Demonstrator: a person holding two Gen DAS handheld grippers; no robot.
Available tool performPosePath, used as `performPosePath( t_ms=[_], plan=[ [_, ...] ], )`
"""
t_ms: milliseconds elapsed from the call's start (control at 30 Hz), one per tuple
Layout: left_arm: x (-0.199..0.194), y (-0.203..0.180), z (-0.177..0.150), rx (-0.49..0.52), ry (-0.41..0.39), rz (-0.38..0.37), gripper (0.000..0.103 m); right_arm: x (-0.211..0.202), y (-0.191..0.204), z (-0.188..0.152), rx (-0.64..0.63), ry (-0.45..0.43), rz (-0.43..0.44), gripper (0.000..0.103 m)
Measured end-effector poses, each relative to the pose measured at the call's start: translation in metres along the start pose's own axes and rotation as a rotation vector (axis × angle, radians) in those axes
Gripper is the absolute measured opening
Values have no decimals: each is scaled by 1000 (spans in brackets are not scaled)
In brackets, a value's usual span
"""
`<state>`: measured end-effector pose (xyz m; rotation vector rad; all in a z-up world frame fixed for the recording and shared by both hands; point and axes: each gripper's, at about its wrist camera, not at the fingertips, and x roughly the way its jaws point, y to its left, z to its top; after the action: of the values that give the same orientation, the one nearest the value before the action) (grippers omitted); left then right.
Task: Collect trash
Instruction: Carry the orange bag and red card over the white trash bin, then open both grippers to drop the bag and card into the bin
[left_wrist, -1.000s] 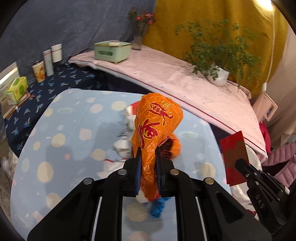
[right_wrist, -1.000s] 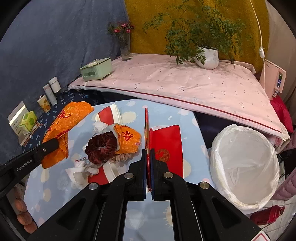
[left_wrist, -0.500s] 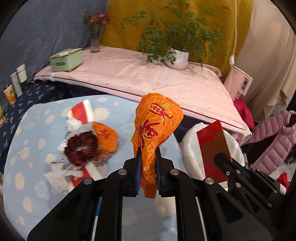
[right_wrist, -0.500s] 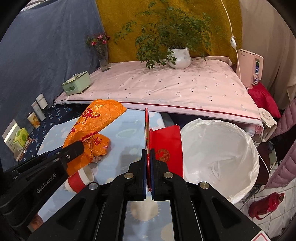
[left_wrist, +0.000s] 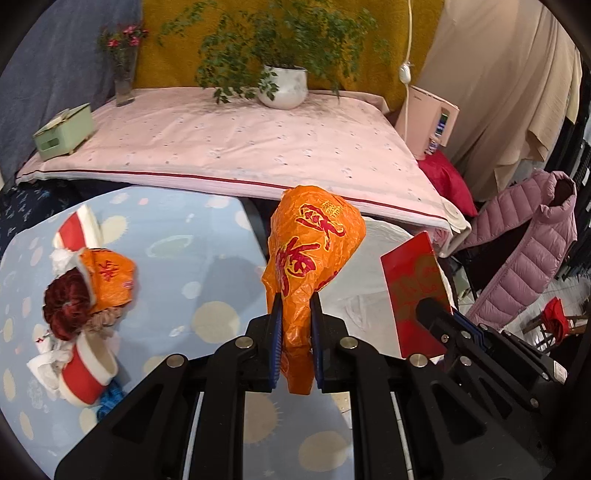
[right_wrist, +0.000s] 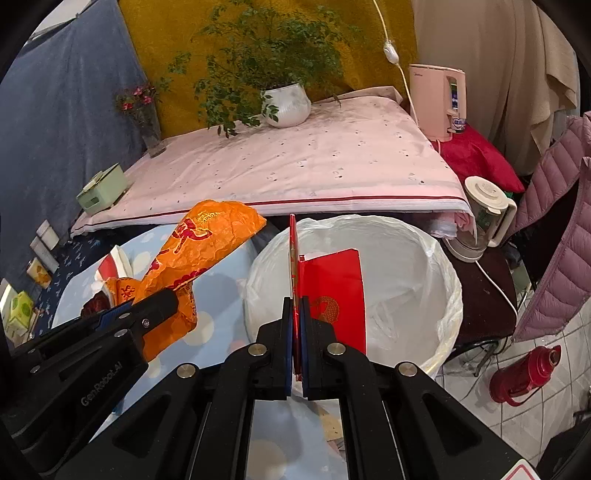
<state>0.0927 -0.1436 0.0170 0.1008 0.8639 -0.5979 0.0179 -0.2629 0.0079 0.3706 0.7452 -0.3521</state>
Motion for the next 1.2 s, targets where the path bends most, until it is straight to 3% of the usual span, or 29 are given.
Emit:
performPosePath(
  t_ms=[367, 567, 633, 700, 733, 933, 1200],
  plan=[
    [34, -27, 12, 52, 23, -72, 14, 20, -37, 11, 61, 14, -40, 3],
    [43, -29, 15, 56, 23, -69, 17, 26, -44, 19, 79, 9, -46, 3],
    [45, -29, 15, 56, 23, -70, 24, 29, -45, 21, 82, 6, -45, 4],
    [46, -28, 16, 48, 16, -53, 55, 32, -44, 23, 84, 10, -41, 9],
    [45, -27, 16, 45, 7, -40, 61, 33, -44, 24, 88, 7, -44, 10],
    [45, -17, 17, 30, 8, -11, 64, 32, -43, 25, 103, -4, -55, 31],
    [34, -3, 11, 7, 1, 28, 65, 22, -31, 23, 83, -15, -52, 40]
  ],
)
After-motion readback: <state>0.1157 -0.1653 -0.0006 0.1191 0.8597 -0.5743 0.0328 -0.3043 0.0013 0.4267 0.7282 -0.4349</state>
